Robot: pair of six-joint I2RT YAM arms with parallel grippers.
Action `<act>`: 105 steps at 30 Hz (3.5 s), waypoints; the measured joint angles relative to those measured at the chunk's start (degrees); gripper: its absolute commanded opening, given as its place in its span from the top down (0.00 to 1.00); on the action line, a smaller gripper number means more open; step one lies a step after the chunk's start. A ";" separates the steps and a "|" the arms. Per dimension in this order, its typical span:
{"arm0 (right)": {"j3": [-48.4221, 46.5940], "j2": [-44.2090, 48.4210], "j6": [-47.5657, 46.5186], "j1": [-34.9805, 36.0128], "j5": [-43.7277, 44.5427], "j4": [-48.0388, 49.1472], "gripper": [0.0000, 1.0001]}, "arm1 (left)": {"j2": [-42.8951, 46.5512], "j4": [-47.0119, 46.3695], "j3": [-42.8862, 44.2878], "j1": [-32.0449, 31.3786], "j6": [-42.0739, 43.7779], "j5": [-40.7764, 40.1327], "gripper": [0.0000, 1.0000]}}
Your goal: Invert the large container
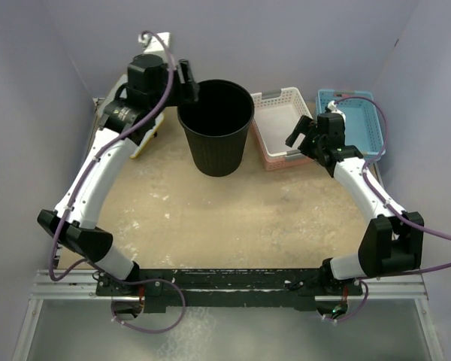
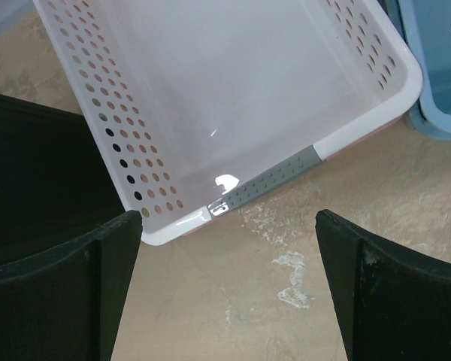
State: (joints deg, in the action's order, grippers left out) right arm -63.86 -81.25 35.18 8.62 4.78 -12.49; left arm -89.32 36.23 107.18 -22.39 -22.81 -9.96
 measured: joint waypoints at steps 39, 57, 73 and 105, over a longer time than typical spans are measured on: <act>-0.55 -0.61 0.07 0.00 0.59 -0.81 0.00 | -19.61 10.23 8.94 -19.78 14.91 4.22 0.98; -0.52 -0.61 0.15 0.00 0.15 -0.72 0.00 | -3.52 2.58 -5.14 -17.22 2.47 8.39 1.00; -0.55 -0.90 0.04 0.00 -1.99 -0.11 0.00 | 23.10 -30.05 -45.59 -0.31 -24.76 20.20 1.00; 2.49 -2.99 -3.17 6.01 -31.17 12.96 0.01 | 24.11 -8.94 -48.22 3.76 -10.88 13.03 0.28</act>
State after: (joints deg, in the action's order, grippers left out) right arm -61.36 -84.25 32.01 14.63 -26.39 0.47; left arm -65.21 27.29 58.96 -18.63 -33.69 3.07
